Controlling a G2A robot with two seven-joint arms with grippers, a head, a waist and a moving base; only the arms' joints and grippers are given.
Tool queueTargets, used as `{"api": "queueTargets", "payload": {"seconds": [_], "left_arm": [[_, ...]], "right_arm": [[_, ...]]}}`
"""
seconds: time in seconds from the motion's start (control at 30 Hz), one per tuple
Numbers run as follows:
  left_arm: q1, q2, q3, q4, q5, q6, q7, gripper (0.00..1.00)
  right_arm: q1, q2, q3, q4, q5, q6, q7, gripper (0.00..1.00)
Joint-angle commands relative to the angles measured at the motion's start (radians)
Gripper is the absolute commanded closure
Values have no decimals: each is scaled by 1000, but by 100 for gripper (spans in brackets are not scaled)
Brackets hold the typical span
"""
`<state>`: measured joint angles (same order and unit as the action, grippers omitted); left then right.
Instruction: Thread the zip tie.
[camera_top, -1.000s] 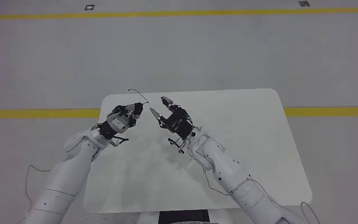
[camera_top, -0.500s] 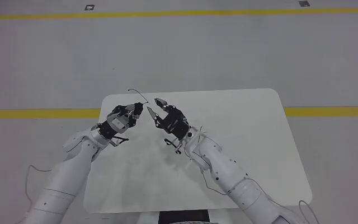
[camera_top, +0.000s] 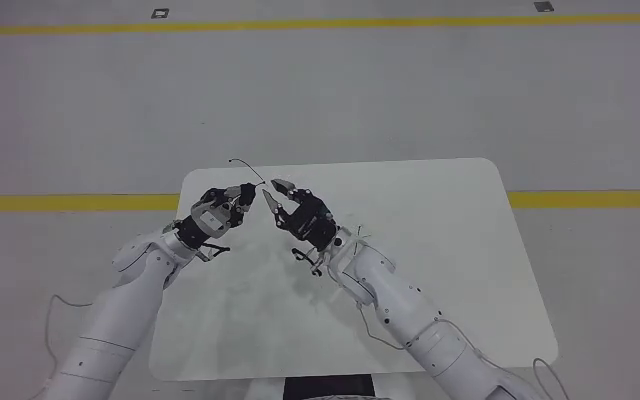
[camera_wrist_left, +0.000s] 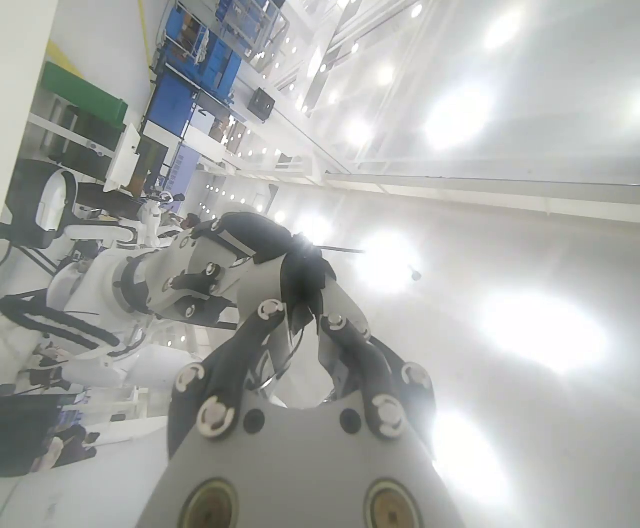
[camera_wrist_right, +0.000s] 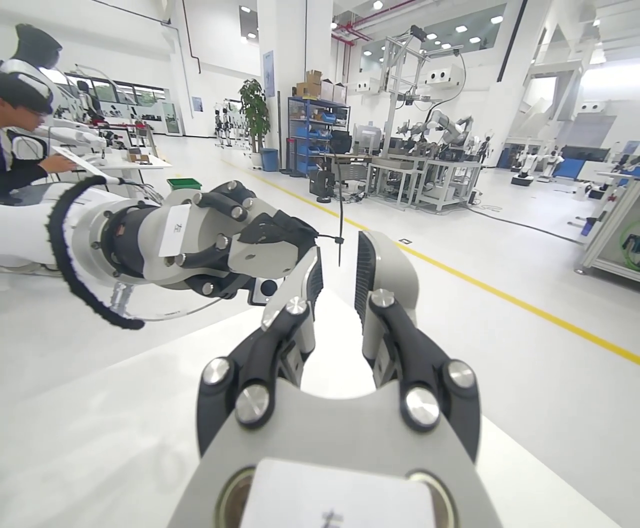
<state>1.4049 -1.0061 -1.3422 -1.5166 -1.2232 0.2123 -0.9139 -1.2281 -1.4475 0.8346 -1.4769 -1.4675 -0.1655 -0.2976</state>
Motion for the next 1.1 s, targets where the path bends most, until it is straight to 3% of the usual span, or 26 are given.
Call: {"api": "queueTargets", "payload": {"seconds": [0.0, 0.37, 0.47, 0.53, 1.07], "left_arm": [[0, 0, 0, 0, 0, 0, 0, 100], [0, 0, 0, 0, 0, 0, 0, 100], [0, 0, 0, 0, 0, 0, 0, 100], [0, 0, 0, 0, 0, 0, 0, 100], [0, 0, 0, 0, 0, 0, 0, 100]], "right_arm": [[0, -1, -1, 0, 0, -1, 0, 82], [4, -6, -3, 6, -3, -1, -6, 88], [6, -8, -2, 10, -4, -1, -4, 92], [6, -8, -1, 13, -4, 3, -1, 100], [-12, -6, 26, 16, -21, 16, 18, 100]]}}
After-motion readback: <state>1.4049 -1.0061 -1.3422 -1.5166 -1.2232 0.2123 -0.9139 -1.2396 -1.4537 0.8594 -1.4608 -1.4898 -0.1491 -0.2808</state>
